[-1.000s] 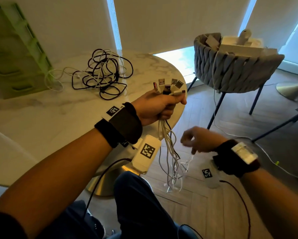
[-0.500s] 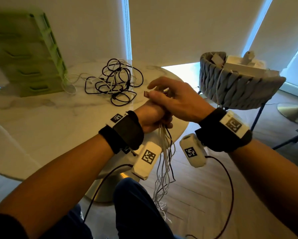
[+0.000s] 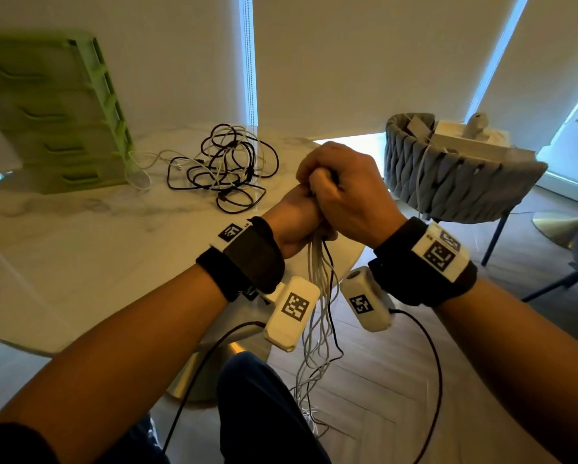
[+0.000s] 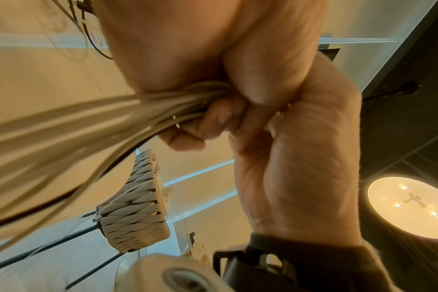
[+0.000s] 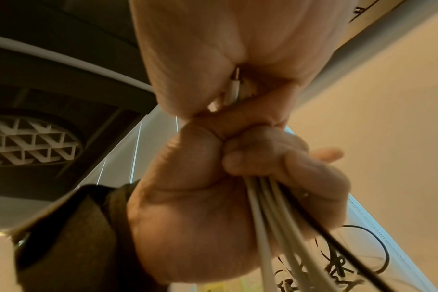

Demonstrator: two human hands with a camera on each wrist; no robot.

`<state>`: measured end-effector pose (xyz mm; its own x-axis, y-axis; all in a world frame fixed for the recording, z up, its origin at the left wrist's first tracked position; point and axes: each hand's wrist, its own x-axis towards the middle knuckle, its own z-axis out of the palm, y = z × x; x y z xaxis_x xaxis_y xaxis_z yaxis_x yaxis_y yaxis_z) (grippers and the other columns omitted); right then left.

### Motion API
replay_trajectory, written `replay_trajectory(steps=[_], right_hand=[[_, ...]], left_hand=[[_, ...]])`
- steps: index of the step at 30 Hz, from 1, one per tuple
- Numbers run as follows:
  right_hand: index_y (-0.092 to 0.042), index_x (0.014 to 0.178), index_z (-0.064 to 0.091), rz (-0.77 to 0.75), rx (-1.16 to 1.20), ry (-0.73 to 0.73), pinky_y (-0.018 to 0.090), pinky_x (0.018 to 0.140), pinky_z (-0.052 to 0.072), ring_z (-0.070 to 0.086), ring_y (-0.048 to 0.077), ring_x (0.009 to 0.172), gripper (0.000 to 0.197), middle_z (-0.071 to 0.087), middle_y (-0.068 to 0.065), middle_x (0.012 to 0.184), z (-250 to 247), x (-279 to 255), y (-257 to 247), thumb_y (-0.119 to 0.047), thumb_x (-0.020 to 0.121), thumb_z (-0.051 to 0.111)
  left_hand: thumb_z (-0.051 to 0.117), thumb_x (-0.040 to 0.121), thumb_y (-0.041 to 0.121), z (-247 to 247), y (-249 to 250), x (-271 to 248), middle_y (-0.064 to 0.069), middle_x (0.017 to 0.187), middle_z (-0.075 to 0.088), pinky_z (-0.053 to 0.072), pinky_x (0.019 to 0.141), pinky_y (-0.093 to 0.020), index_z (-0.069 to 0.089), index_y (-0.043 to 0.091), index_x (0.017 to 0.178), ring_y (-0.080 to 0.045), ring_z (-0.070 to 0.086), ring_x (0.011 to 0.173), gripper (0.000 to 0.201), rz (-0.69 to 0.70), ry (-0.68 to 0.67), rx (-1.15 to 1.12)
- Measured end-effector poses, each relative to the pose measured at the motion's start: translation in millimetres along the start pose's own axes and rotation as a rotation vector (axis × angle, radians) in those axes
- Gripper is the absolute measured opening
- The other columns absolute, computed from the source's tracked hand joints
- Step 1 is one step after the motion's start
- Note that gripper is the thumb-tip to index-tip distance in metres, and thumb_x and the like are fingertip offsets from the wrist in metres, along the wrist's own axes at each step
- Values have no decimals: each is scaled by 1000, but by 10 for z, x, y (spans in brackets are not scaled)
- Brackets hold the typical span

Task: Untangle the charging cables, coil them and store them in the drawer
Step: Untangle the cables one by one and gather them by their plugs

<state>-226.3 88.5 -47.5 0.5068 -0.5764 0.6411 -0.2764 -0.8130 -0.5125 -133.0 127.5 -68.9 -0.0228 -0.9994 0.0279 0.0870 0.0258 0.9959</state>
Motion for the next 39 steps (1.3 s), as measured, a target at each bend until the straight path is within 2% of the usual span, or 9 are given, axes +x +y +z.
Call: replay_trajectory(steps=[2,7,11,14,19,23,29,33,39], right_hand=[[-12,92,65,30,-28,-26,13,75,41,54,11,86,16,57,-6,89,-3,-14,24,-20,91,51],[-19,86,59,14,-149,-83,10,70,35,48,10,82,20,52,-3,88,-26,-18,51,-36,95,55],[-21,69,58,53,-134,-46,20,63,38,49,9,67,34,50,-8,69,-114,60,9,-39,97,50],[-28,60,52,94,-110,-22,16,60,37,48,3,59,36,47,-17,61,-146,91,15,-38,95,56],[-16,64,59,96,-154,-18,11,56,33,44,5,54,33,45,-14,57,-138,102,45,-32,93,61],[-23,55,49,63,-179,-107,14,56,31,42,6,53,42,44,-10,57,-150,110,6,-36,94,59],[-17,73,65,29,-94,-84,17,64,41,59,10,72,43,63,0,79,-355,179,-56,-45,98,45],[-15,81,71,27,-152,-339,18,66,41,59,8,72,48,64,-3,77,-301,138,-58,-47,99,40],[-13,90,73,68,-98,-308,31,82,54,67,14,84,57,71,1,91,-212,169,-48,-50,100,31]], left_hand=[[39,101,27,26,19,0,-14,100,58,49,90,-50,52,19,100,-28,55,96,15,-2,58,-34],[27,105,15,65,-32,-10,-1,89,56,50,70,-23,50,19,92,-9,57,81,27,200,181,162],[46,95,-6,96,-23,52,-6,78,58,52,65,-33,50,13,91,-21,58,70,20,172,72,204],[52,86,-14,96,-39,58,7,57,59,48,52,-23,51,4,94,-7,54,50,20,163,15,213],[44,96,-5,70,1,21,-3,63,58,58,64,-30,58,2,90,-13,59,56,16,-42,-112,158],[37,101,4,55,-16,0,-7,60,49,54,62,-31,52,5,76,-19,58,54,28,-80,-142,188],[45,101,17,71,-44,6,-3,54,32,52,55,-26,43,11,68,-18,45,47,33,-128,-131,135],[40,103,14,90,-38,18,-10,63,39,53,55,-27,46,8,79,-24,47,55,25,-53,-95,239],[42,100,4,65,38,6,-2,54,48,53,53,-27,48,8,73,-20,46,50,28,-17,-26,347]])
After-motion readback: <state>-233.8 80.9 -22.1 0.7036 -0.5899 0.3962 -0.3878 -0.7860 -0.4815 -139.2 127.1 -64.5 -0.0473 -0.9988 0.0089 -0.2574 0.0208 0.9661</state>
